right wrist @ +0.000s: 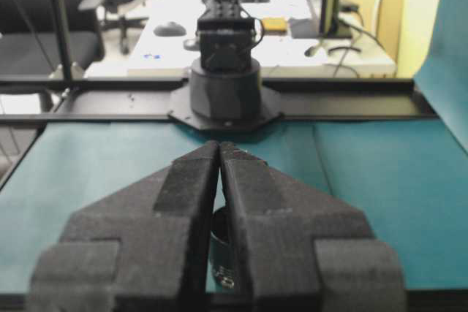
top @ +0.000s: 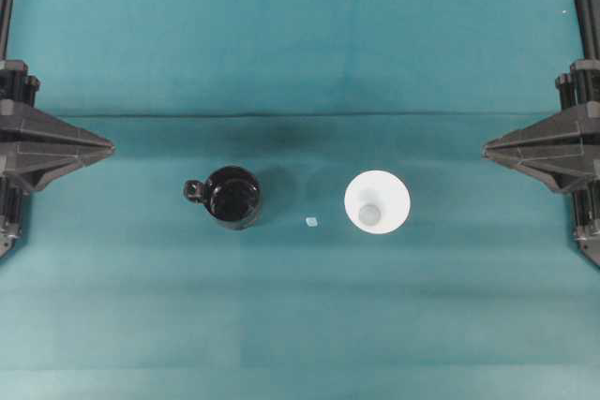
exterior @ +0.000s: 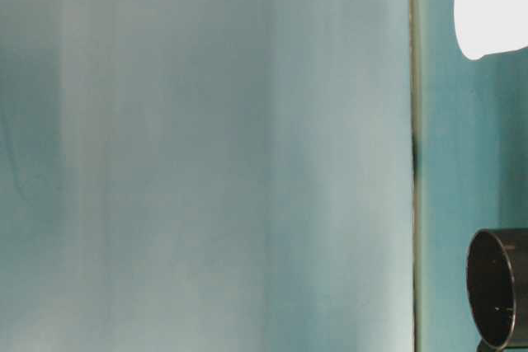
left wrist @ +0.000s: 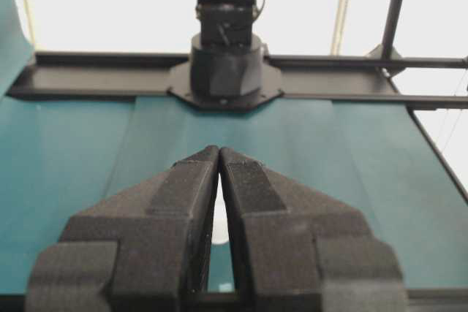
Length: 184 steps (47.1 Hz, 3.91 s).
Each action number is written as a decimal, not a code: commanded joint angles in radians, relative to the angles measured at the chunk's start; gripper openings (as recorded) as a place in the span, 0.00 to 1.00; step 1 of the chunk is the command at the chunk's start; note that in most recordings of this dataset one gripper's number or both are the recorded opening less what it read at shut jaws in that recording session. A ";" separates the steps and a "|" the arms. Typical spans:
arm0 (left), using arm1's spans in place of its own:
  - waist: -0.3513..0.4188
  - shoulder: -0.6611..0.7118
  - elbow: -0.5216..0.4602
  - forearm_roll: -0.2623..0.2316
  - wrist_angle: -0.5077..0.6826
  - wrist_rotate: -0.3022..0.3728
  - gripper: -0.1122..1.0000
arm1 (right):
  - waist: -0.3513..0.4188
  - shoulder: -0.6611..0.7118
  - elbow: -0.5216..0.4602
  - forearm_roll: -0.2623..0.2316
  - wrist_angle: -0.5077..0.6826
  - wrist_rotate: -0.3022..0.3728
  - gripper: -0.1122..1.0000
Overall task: Put a paper cup into the cup holder on your left arm.
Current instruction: 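Move both grippers inward from the sides toward the table center, then lower the left gripper onto the black cup holder's handle and close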
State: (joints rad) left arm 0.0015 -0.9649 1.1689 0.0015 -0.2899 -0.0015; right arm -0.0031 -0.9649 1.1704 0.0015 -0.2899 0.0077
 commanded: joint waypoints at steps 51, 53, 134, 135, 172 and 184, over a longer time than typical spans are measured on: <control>-0.035 0.459 -0.253 0.011 0.451 -0.091 0.13 | 0.034 0.273 -0.198 0.130 0.541 0.155 0.08; -0.038 0.460 -0.256 0.011 0.466 -0.091 0.13 | 0.034 0.279 -0.199 0.130 0.546 0.155 0.08; 0.072 0.719 -0.198 0.021 0.423 -0.009 0.92 | 0.034 0.334 -0.202 0.118 0.649 0.153 0.07; 0.072 0.724 -0.201 0.021 0.416 -0.009 0.92 | 0.034 0.333 -0.201 0.118 0.649 0.153 0.07; 0.095 0.818 -0.227 0.021 0.385 0.021 0.91 | 0.031 0.334 -0.193 0.117 0.649 0.153 0.07; 0.095 0.818 -0.227 0.021 0.382 0.017 0.79 | 0.029 0.334 -0.189 0.117 0.646 0.155 0.07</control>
State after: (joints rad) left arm 0.0951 -0.1473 0.9495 0.0199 0.1012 0.0169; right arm 0.0276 -0.6289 0.9894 0.1197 0.3636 0.1565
